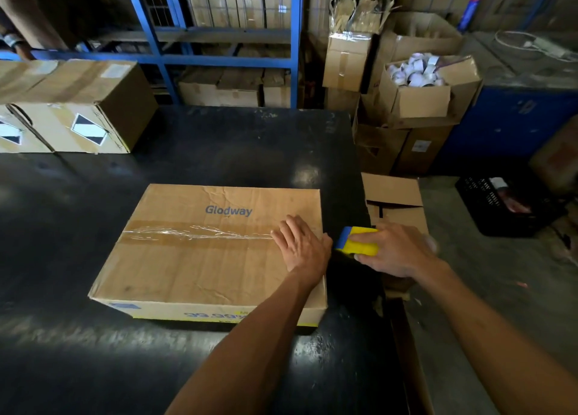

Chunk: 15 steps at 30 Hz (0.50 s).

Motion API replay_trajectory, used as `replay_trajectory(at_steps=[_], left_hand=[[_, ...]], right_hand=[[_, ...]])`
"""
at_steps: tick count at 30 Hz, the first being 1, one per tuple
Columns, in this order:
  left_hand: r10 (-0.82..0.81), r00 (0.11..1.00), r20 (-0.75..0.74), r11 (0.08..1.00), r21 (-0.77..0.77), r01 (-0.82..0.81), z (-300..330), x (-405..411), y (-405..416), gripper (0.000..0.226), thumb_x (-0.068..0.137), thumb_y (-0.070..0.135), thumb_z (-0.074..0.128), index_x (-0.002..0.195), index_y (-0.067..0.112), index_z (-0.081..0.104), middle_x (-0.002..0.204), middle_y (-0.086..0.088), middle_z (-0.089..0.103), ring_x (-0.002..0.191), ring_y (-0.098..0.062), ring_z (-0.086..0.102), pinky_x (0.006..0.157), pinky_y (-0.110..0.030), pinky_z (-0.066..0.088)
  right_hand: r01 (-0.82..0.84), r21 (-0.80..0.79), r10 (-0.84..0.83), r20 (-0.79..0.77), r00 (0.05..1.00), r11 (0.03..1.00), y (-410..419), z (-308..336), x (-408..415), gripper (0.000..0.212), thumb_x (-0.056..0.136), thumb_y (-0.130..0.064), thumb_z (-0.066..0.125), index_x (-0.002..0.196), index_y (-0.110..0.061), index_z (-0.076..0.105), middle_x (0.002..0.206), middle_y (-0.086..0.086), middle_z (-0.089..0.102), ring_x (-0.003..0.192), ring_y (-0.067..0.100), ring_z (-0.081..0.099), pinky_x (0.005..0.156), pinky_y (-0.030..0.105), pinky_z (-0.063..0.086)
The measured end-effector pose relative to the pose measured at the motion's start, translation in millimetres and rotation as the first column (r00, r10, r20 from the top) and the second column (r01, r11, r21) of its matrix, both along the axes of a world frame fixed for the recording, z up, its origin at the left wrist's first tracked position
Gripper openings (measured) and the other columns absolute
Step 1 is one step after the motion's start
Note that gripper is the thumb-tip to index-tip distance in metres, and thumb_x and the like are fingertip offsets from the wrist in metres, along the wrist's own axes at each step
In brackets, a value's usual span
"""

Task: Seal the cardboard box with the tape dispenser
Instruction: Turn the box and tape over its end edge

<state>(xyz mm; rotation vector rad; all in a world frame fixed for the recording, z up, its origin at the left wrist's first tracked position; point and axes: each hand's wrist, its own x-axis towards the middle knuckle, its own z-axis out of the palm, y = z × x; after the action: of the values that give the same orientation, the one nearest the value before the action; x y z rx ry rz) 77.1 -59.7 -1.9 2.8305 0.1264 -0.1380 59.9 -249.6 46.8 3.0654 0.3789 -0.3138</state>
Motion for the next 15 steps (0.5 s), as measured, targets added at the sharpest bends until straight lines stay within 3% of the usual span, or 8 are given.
replay_trajectory(at_steps=[2,4,7,9,12,15], left_hand=[[-0.02,0.999,-0.028,1.0,-0.003,0.02,1,0,-1,0.082,0.093,0.052,0.041,0.149,-0.003,0.017,0.152,-0.022,0.021,0.141,-0.041,0.016,0.117,-0.059,0.006],[-0.068,0.997,-0.036,0.998,-0.008,0.068,0,0,5,0.085,0.091,0.053,0.047,0.148,-0.003,0.017,0.151,-0.022,0.019,0.141,-0.043,0.015,0.117,-0.061,0.005],[-0.205,0.979,-0.014,0.979,0.0,0.205,-5,-5,28,0.088,0.086,0.054,0.053,0.145,-0.003,0.023,0.145,-0.022,0.023,0.135,-0.045,0.022,0.116,-0.06,0.01],[-0.313,0.949,0.027,0.95,0.02,0.312,-9,-10,54,0.086,0.081,0.056,0.054,0.14,-0.003,0.033,0.139,-0.022,0.031,0.128,-0.046,0.032,0.114,-0.058,0.018],[-0.529,0.848,0.032,0.848,0.06,0.527,-10,-11,106,0.091,0.076,0.066,0.034,0.14,0.001,0.038,0.138,-0.024,0.036,0.122,-0.044,0.039,0.108,-0.051,0.03],[-0.676,0.736,0.049,0.737,0.043,0.674,-18,-9,158,0.079,0.082,0.06,0.038,0.137,0.003,0.04,0.128,-0.029,0.048,0.108,-0.046,0.053,0.095,-0.05,0.047]], right_hand=[[0.066,0.066,-0.067,0.016,0.998,0.996,-9,-2,-11,0.055,0.083,-0.072,0.049,0.135,-0.055,0.045,0.129,0.0,0.056,0.111,0.022,0.055,0.087,0.038,0.046],[0.145,0.199,-0.153,0.027,0.988,0.969,-12,1,-20,0.058,0.079,-0.074,0.05,0.131,-0.05,0.052,0.12,-0.001,0.059,0.105,0.022,0.057,0.086,0.039,0.048],[0.282,0.476,-0.335,0.027,0.942,0.833,-4,8,-26,0.054,0.073,-0.068,0.065,0.122,-0.045,0.063,0.096,-0.009,0.06,0.091,0.016,0.06,0.08,0.039,0.052],[0.308,0.586,-0.394,0.021,0.919,0.75,14,17,-26,0.054,0.072,-0.064,0.071,0.122,-0.047,0.063,0.095,-0.013,0.062,0.089,0.009,0.059,0.081,0.037,0.053],[0.304,0.703,-0.437,0.01,0.9,0.643,54,32,-28,0.052,0.071,-0.062,0.074,0.12,-0.051,0.063,0.094,-0.014,0.066,0.088,0.006,0.06,0.081,0.033,0.052],[0.281,0.736,-0.385,-0.029,0.922,0.616,99,38,-32,0.055,0.069,-0.063,0.074,0.121,-0.048,0.064,0.103,-0.012,0.067,0.093,0.006,0.061,0.086,0.035,0.052]])
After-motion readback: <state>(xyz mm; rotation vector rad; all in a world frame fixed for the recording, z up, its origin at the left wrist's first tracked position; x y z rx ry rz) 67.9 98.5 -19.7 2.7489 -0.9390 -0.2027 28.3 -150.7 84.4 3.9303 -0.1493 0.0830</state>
